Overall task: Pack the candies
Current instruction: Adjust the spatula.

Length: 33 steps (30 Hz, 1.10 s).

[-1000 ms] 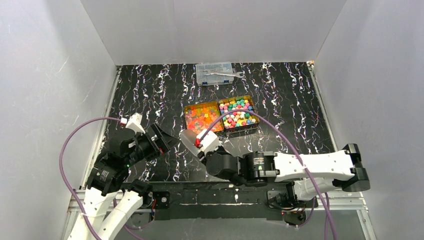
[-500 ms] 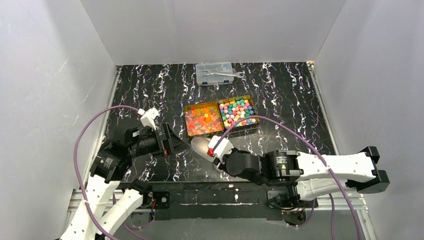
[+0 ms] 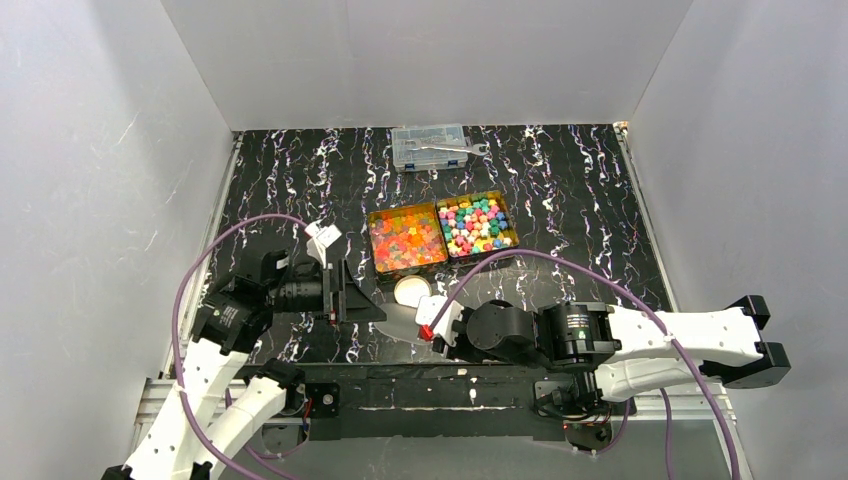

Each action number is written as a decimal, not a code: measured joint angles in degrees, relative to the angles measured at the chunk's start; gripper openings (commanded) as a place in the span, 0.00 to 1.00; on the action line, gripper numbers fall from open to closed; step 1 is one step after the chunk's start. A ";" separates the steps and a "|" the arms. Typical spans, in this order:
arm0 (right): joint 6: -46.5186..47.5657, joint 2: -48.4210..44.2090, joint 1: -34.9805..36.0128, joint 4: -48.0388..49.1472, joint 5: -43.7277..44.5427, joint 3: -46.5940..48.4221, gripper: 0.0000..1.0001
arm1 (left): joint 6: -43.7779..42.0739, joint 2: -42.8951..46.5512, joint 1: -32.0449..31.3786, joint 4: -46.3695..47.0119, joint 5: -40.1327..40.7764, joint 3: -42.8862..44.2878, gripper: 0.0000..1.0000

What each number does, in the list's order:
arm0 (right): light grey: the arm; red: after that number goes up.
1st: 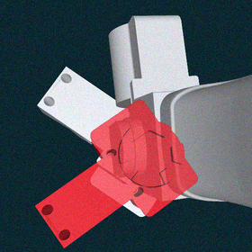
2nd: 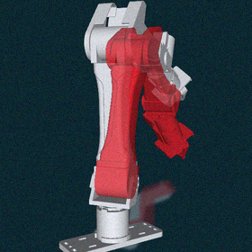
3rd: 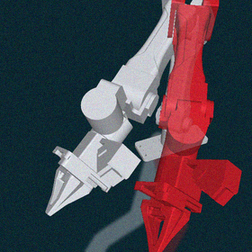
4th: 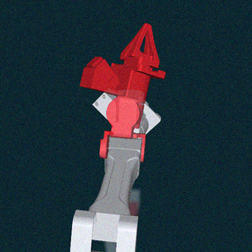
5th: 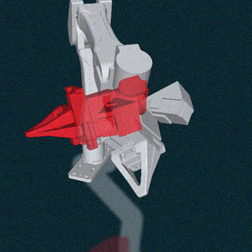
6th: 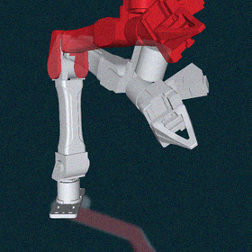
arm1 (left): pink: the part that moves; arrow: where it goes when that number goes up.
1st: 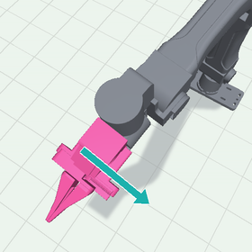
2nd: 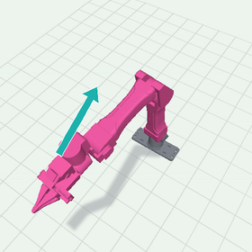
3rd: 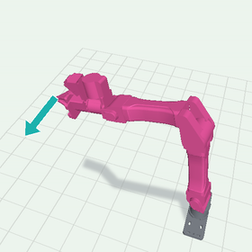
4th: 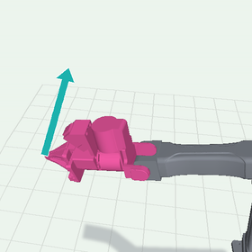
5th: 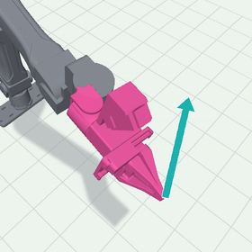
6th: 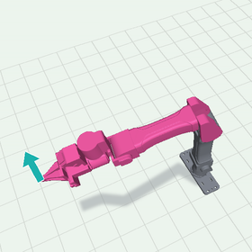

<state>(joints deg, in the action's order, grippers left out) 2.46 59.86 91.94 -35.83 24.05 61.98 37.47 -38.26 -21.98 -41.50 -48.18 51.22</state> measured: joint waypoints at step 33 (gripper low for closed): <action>5.73 -2.38 -0.04 8.13 -4.94 -1.90 0.32 | -0.81 0.72 0.20 0.76 -7.74 -3.93 0.00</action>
<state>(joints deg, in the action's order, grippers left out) 8.19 57.47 91.90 -27.70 19.11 60.07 36.67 -37.54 -21.78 -40.73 -55.92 47.29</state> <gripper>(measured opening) 0.383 0.044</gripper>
